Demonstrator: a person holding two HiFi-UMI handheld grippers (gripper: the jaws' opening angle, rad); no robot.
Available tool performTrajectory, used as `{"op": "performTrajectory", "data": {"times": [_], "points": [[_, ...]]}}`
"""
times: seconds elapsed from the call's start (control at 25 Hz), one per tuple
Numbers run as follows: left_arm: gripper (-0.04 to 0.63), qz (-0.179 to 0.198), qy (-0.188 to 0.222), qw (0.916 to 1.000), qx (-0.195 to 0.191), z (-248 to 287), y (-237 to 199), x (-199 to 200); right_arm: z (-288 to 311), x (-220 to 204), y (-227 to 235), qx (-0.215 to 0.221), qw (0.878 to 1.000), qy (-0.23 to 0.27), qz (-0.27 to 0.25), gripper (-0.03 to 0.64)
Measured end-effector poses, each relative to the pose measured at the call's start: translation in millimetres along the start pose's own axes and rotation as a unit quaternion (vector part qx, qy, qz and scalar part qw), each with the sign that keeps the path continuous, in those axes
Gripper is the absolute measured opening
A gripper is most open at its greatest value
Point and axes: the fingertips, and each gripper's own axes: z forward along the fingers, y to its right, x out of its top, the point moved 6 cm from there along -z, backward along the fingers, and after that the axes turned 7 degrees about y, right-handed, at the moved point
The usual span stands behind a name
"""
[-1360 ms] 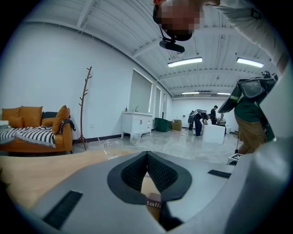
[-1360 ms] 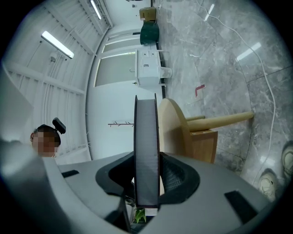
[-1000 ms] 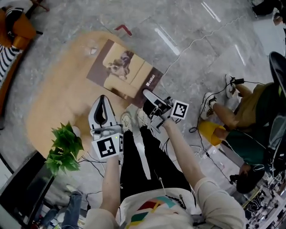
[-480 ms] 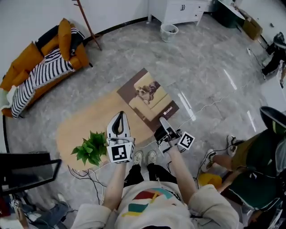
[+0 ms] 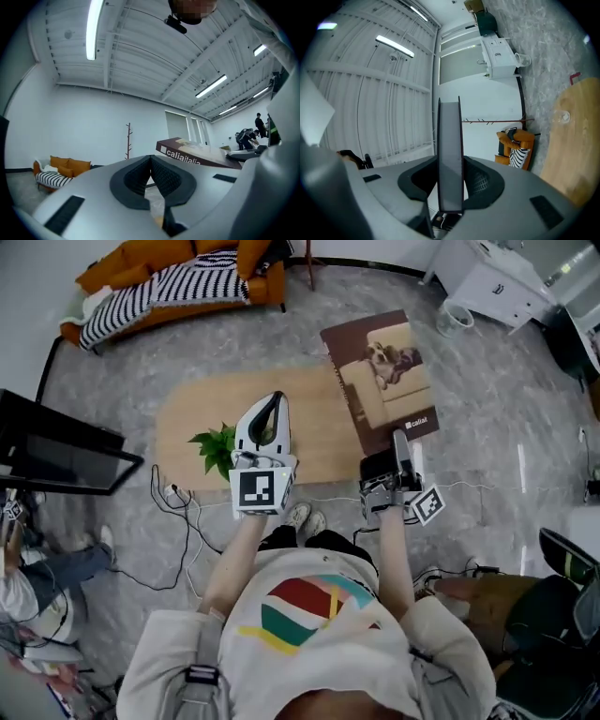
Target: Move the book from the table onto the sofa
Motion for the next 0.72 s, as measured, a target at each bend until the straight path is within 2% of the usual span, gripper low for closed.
{"op": "performTrajectory", "data": {"times": [0.2, 0.32, 0.56, 0.72], "points": [[0.006, 0.016, -0.01, 0.9973, 0.071, -39.3, -29.2, 11.2, 11.9, -29.4, -1.7, 0.004, 0.999, -0.044, 0.029, 0.156], [0.006, 0.022, -0.012, 0.9948, 0.098, -57.5, -34.1, 17.0, 15.5, -41.8, -1.8, 0.002, 0.997, -0.069, 0.04, 0.156], [0.006, 0.025, -0.004, 0.9909, 0.132, -78.7, -43.9, 24.0, 28.3, -66.1, -5.0, 0.012, 0.993, -0.108, 0.051, 0.156], [0.006, 0.026, 0.003, 0.9912, 0.13, -88.6, -65.5, 26.4, 35.7, -93.0, -8.3, 0.017, 0.992, -0.113, 0.046, 0.156]]}}
